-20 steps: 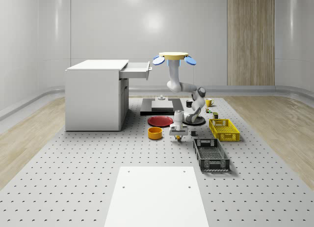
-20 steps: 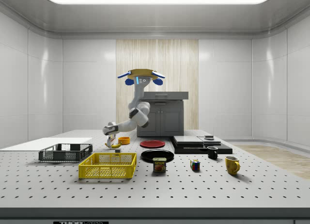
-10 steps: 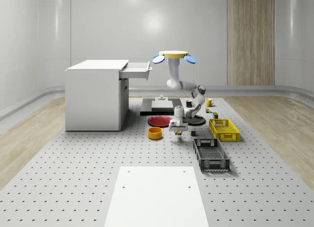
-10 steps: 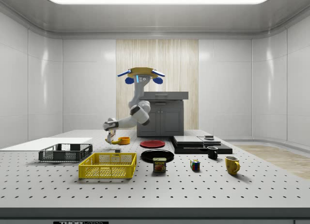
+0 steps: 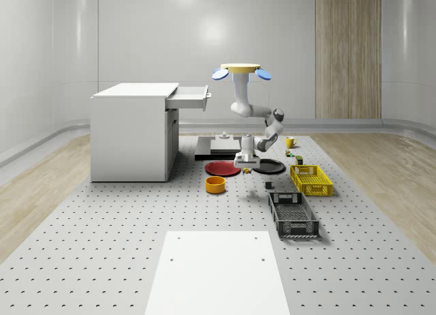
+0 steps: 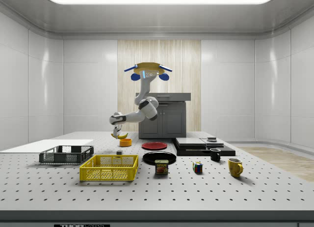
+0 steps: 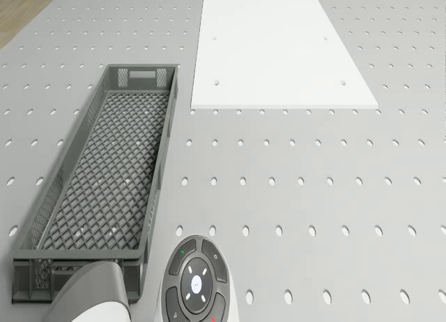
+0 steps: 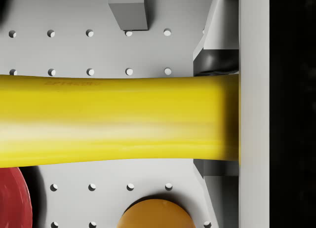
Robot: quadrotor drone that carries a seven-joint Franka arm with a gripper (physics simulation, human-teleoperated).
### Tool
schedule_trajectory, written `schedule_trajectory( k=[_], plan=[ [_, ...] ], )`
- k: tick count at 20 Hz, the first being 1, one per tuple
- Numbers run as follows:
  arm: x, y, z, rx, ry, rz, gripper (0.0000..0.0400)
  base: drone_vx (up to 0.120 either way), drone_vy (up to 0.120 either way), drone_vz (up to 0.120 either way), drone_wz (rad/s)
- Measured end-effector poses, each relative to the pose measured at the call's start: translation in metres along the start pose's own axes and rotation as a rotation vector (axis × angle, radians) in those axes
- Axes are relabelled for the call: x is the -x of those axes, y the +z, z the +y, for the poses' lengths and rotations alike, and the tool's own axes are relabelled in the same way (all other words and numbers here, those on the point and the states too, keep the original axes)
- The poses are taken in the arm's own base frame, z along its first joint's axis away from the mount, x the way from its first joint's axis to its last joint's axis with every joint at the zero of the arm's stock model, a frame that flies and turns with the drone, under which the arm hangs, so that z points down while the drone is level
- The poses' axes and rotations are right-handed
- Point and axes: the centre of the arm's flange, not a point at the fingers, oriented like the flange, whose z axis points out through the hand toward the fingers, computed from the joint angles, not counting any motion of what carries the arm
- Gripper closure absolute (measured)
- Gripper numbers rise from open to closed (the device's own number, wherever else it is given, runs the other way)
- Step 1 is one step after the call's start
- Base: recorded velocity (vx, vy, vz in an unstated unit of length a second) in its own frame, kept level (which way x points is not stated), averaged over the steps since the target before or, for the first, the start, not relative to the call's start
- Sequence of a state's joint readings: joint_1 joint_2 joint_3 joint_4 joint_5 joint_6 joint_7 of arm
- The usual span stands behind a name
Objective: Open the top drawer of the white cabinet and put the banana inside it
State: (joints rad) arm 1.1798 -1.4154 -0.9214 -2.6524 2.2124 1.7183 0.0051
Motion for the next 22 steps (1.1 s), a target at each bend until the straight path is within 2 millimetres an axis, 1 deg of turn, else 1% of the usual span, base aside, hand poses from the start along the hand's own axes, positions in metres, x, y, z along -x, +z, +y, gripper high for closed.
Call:
schedule_trajectory(
  k=[22],
  plan=[
    [0.0000, -0.0021, 0.0000, 0.000, 0.003, 0.000, 0.0208, -0.120, 0.000, 0.120, 0.000]
  ],
)
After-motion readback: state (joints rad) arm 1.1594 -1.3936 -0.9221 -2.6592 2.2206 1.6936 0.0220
